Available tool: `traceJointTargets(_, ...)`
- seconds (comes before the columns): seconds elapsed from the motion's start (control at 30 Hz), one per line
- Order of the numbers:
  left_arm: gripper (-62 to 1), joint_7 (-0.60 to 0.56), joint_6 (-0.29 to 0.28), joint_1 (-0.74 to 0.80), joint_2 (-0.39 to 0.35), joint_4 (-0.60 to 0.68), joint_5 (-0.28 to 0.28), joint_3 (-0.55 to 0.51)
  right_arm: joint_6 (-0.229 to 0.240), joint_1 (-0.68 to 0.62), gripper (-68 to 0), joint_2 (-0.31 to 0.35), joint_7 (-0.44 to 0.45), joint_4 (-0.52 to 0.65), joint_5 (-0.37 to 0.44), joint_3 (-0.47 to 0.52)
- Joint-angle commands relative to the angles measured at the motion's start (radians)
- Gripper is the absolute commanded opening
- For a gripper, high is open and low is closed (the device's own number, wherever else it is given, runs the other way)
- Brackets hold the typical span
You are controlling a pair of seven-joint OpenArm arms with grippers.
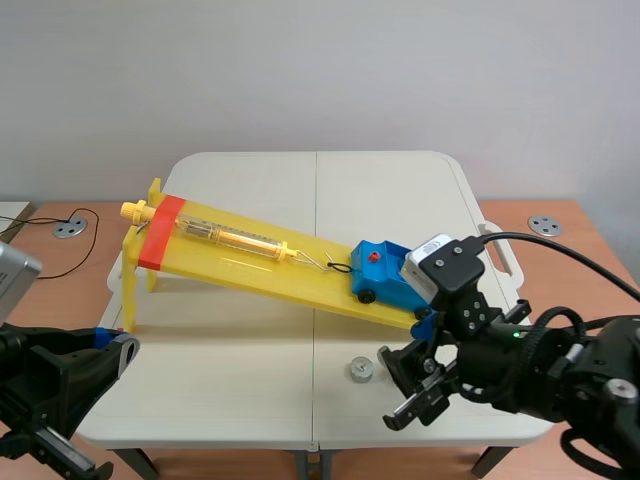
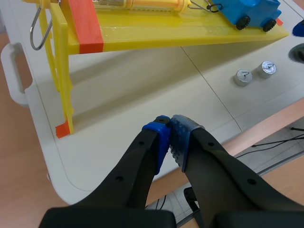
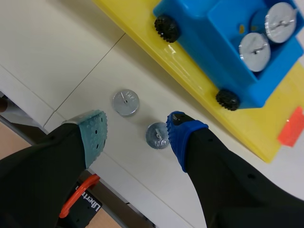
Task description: Place the four metal weights on the blue cart on the ramp.
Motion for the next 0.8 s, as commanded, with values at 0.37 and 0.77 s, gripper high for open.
traceJointTargets(0.37, -57.8, -0.104, -0.025, -0.02, 0.008, 0.069, -0.051, -0.016, -0.079, 0.18, -38.1, -0.048, 0.192, -0.121, -0.04, -0.071)
traceJointTargets(0.77, -57.8, -0.104, -0.025, -0.02, 0.008, 0.069, -0.051, -0.016, -0.082, 0.231, -38.7, -0.094, 0.205, -0.192, -0.055, -0.102)
